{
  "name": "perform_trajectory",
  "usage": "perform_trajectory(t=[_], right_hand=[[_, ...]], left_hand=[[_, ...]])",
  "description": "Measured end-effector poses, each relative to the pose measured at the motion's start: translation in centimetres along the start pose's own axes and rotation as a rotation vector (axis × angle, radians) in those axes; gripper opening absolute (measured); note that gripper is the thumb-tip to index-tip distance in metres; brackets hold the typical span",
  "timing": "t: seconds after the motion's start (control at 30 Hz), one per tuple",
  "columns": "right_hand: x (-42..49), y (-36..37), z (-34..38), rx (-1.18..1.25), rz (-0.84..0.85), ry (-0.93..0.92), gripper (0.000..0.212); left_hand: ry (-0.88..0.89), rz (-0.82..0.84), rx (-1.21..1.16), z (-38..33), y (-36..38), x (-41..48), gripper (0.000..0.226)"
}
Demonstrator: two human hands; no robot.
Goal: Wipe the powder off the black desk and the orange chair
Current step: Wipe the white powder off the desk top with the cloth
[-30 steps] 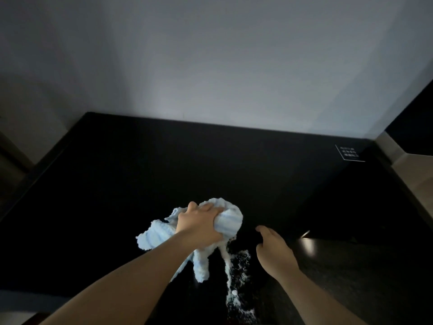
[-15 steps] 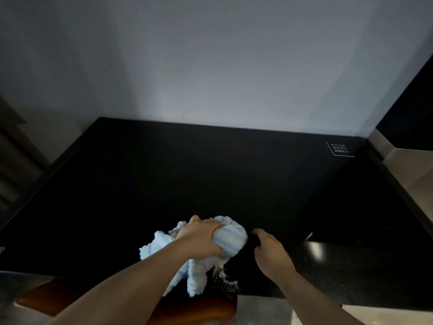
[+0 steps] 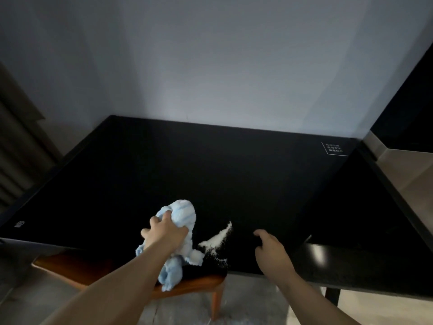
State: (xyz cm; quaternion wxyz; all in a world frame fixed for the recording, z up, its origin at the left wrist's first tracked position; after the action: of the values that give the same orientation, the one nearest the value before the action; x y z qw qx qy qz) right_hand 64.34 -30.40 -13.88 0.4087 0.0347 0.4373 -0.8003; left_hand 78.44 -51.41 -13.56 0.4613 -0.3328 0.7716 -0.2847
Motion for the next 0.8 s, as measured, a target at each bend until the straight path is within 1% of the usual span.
perform_trajectory(t=[0.1,0.17,0.27,0.4,0.43,0.5,0.57,0.63,0.67,0.73,0.8], right_hand=[[-0.5,-0.4,-0.5,0.020,-0.009,0.013,0.045],[-0.9,-0.7,-0.9,0.018,-0.018,0.021,0.045],[-1.6,-1.1,-1.3,0.025,-0.041,0.036,0.045],[-2.1,-1.6,-1.5,-0.008,-0.058,0.019,0.045],[-2.1,-1.8,-1.5,-0.014,-0.062,0.020,0.045],[-1.8,-2.2,-1.4,-0.014,-0.070,0.039,0.044],[-1.3,-2.4,-1.5,-0.021,-0.075,0.044,0.043],[-0.9,-2.3,-1.4,-0.027,-0.066,0.048,0.043],[-0.8,-2.2,-1.3,-0.031,-0.056,0.053,0.043],[-0.5,-1.9,-1.2,-0.038,-0.036,0.062,0.043],[-0.4,-1.5,-1.2,-0.051,-0.031,0.070,0.044]], left_hand=[[-0.014,0.015,-0.037,-1.4,1.5,-1.1,0.071],[0.006,0.036,-0.032,-2.2,2.8,-1.9,0.071],[0.079,0.085,-0.034,-3.6,4.4,-3.2,0.069],[0.213,0.191,-0.142,-5.5,4.8,-4.5,0.069],[0.229,0.179,-0.168,-5.6,4.4,-4.8,0.069],[0.238,0.083,-0.187,-5.2,2.7,-4.7,0.069],[0.200,-0.066,-0.163,-4.1,0.2,-3.8,0.066],[0.096,-0.178,-0.141,-2.2,-2.0,-2.5,0.062],[0.026,-0.192,-0.144,-1.0,-2.5,-1.8,0.062],[-0.109,-0.162,-0.153,0.7,-2.2,-1.1,0.062],[-0.151,-0.132,-0.111,0.9,-0.6,-1.4,0.060]])
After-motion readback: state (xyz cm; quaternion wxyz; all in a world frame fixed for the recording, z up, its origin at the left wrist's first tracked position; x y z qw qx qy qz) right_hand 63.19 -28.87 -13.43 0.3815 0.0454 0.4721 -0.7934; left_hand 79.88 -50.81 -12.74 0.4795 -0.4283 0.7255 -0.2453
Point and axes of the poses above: each hand's wrist, its own x-axis towards the middle knuckle, its own y-axis out of the palm, z = x × y, the point moved 1 cm from there along x, towards the middle knuckle, and after that the axes turned 7 degrees about z, right-handed, at the moved point
